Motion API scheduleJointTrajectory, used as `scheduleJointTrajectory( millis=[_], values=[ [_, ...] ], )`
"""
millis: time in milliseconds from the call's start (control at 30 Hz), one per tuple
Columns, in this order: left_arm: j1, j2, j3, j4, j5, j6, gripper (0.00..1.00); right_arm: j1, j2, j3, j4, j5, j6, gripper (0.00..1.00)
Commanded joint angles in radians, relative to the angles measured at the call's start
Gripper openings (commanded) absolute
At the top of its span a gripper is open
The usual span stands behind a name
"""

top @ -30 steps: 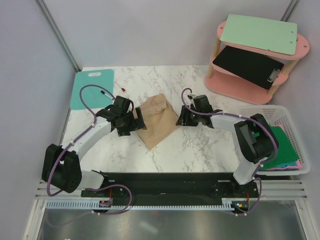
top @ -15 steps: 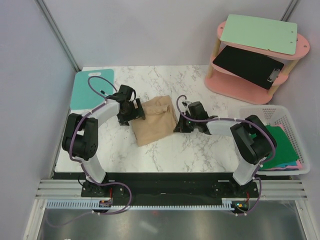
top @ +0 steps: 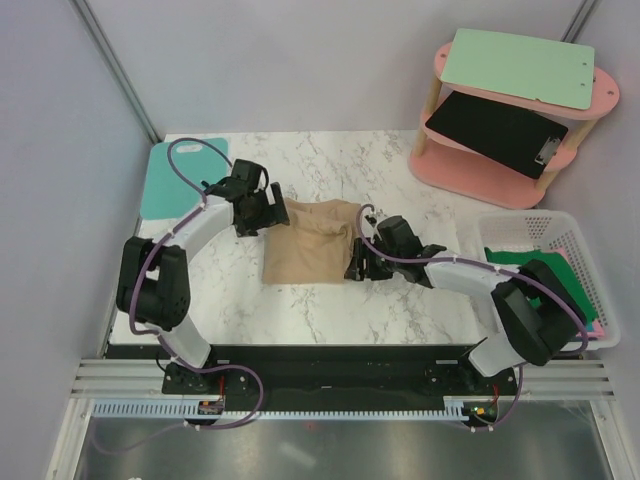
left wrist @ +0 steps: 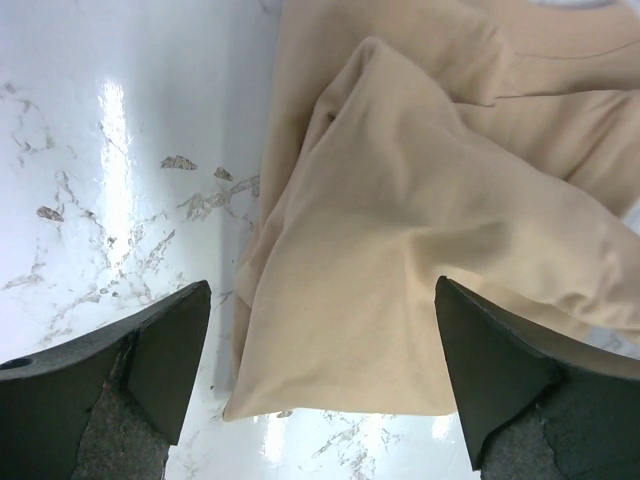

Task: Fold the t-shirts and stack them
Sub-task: Smooth out wrinkles on the folded tshirt

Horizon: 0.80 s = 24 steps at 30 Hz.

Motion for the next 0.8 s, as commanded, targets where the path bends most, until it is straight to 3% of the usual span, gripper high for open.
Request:
scheduleJointTrajectory(
  millis=[0,167,333,500,767],
  values=[
    [0.007,-0.094,0.014,0.03,-0.025,0.065,1.0,-0.003,-0.092,0.112,-0.063,0.134,-0.054,0.65],
    [0.023,-0.066,0.049,0.047,-0.017,0.073,1.0,-0.004,-0.061,0.215,-0.01,0.171,-0.068,0.63],
    [0.038,-0.011,0.079,0.067,0.017,0.076,0.99,-0.004,0.074,0.328,0.01,0.148,-0.069,0.62],
    [0.064,0.038,0.09,0.09,0.044,0.078,0.97,-0.004,0.17,0.367,0.066,0.133,-0.045,0.61],
    [0.09,0.081,0.107,0.133,0.098,0.084,0.94,-0.004,0.173,0.347,0.125,0.177,-0.016,0.6]
  ],
)
